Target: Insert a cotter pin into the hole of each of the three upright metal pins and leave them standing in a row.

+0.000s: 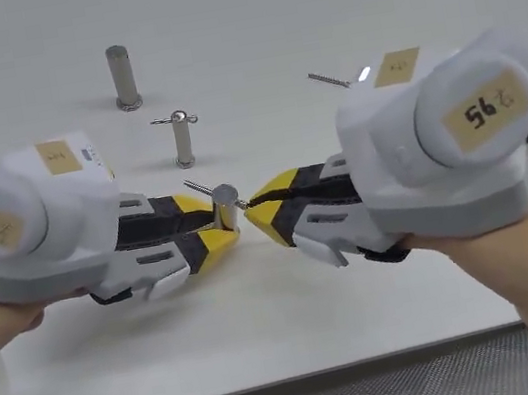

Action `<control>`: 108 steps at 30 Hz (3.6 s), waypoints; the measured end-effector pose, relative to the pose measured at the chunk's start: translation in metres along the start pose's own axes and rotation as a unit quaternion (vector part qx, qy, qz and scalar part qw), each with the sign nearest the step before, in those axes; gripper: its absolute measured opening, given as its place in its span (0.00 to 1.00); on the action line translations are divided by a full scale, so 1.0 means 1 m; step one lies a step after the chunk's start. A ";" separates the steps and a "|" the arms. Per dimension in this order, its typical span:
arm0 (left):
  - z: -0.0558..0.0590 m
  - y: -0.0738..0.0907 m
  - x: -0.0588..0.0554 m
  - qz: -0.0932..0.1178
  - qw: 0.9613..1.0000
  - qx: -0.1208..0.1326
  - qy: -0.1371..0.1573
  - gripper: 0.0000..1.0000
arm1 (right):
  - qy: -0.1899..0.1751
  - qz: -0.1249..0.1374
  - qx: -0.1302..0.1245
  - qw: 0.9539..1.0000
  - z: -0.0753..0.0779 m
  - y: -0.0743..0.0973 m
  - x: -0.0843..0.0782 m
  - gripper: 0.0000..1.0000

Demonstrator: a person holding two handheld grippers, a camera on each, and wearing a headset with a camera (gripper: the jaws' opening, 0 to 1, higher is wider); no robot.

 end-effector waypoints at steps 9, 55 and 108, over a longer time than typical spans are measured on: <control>0.000 0.000 0.000 0.000 1.000 0.003 -0.010 0.12 | 0.029 0.006 0.031 0.999 -0.003 -0.005 0.006 0.16; 0.000 0.027 -0.007 0.021 0.998 0.064 0.016 0.82 | 0.060 -0.023 0.047 0.997 -0.006 -0.029 0.007 0.18; -0.008 0.047 -0.007 0.023 0.992 0.102 0.063 0.99 | 0.199 -0.017 0.164 0.966 0.066 -0.013 0.008 0.13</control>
Point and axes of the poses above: the centre of the closed fingertips' face, and the gripper's own axes: y roughly backward along the fingers, z roughly to its right, x roughly out of its top, the point moved 3 cm from there along y, roughly backward along the fingers, and after that the axes turned 1 degree about -y, right-handed, at the moved point
